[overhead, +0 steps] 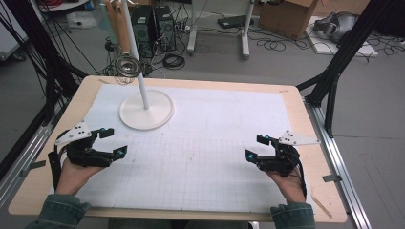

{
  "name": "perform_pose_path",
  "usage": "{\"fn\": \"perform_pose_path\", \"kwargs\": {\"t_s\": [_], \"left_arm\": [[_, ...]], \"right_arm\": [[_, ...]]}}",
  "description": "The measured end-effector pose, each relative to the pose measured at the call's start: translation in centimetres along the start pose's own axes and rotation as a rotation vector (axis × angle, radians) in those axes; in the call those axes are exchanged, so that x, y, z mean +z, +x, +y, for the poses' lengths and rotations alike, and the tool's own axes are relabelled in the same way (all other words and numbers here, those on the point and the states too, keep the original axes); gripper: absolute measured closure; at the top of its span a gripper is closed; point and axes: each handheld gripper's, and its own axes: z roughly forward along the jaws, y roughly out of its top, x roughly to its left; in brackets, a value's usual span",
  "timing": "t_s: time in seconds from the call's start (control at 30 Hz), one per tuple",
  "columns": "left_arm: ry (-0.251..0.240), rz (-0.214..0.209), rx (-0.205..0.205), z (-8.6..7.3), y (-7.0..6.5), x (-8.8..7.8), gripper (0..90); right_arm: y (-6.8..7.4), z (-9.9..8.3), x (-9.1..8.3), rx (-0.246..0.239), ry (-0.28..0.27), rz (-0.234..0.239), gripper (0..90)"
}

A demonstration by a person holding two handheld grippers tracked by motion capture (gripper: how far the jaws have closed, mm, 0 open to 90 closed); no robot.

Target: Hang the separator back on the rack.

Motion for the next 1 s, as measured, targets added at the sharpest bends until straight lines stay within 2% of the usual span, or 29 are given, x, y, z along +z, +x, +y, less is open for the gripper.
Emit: {"fn": "perform_pose_path", "kwargs": {"t_s": [0.27, 0.5, 1.0], "left_arm": [[0.008, 0.019, 0.013, -0.7, -0.3, 0.2, 9.1], [0.009, 0.029, 0.021, -1.2, -0.4, -0.1, 8.7], [0.014, 0.049, 0.008, -3.0, -0.3, -0.4, 8.5]], "right_arm": [[0.1, -1.2, -0.5, 0.001, 0.005, -0.037, 16.6], [0.4, -1.9, -1.3, 0.005, -0.023, -0.057, 14.6], [0.5, -4.3, -1.7, 0.039, -0.024, -0.099, 11.9]]}}
